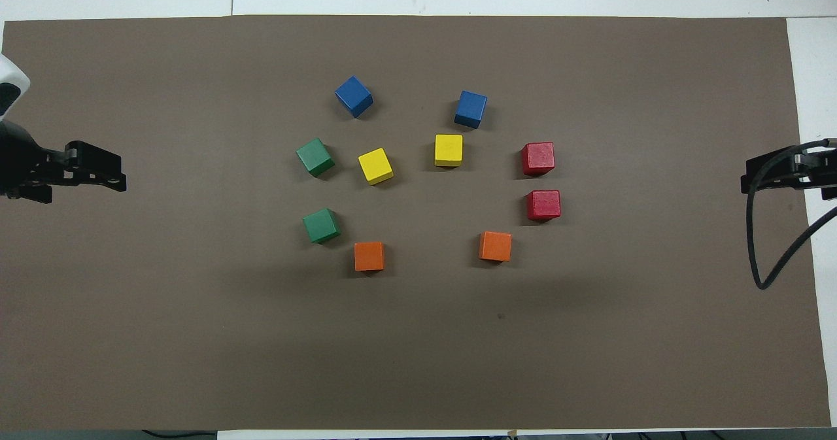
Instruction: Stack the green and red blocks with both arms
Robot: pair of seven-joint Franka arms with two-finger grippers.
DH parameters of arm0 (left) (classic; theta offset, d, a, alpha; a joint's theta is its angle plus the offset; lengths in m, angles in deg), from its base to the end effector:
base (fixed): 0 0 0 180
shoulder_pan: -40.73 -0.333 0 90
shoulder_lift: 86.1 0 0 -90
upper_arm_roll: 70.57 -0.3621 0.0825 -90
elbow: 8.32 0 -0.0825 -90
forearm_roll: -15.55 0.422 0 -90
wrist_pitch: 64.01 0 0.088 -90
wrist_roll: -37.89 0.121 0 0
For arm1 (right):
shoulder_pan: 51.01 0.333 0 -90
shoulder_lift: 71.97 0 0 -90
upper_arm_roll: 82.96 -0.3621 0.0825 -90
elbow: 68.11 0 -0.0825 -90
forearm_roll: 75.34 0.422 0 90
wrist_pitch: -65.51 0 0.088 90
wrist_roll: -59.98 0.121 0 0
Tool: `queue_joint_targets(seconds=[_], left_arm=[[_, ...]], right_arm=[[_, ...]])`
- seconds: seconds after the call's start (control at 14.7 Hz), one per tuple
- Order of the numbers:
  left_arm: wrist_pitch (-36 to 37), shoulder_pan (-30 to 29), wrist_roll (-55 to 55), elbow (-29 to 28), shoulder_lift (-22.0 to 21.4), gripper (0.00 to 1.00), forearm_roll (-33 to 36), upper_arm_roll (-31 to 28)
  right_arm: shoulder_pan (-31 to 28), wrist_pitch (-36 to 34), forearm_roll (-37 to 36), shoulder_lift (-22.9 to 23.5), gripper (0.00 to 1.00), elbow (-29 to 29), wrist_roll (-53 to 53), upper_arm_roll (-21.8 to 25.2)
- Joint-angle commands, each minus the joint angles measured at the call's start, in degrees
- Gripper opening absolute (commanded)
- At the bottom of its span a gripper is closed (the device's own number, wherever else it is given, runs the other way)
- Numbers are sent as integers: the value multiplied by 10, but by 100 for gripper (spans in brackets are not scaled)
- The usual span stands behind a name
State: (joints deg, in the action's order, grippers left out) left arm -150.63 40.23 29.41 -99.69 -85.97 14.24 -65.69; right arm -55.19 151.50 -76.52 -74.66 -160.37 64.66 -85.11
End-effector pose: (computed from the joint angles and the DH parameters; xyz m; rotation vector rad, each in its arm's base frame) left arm 0.5828 -0.0475 0.6383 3.1233 0.1112 -0.1364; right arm 0.5666 -0.0221 0.6580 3.1109 -0.1838 -0.0966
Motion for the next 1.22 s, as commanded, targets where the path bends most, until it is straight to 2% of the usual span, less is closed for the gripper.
queue_joint_targets(seconds=[0.0, 0.82, 1.02, 1.16], left_arm=[[3, -2, 7, -8, -11, 100, 0, 0], [1, 18, -14, -10, -15, 100, -2, 1], [-65, 54, -49, -66, -32, 100, -2, 2], [-103, 78, -96, -90, -22, 100, -2, 2]], right_arm=[[-9, -4, -2, -15, 100, -14, -8, -3], [1, 3, 6, -19, 100, -25, 2, -11], [21, 26, 7, -19, 100, -49, 16, -11], [52, 50, 7, -18, 100, -68, 59, -11]])
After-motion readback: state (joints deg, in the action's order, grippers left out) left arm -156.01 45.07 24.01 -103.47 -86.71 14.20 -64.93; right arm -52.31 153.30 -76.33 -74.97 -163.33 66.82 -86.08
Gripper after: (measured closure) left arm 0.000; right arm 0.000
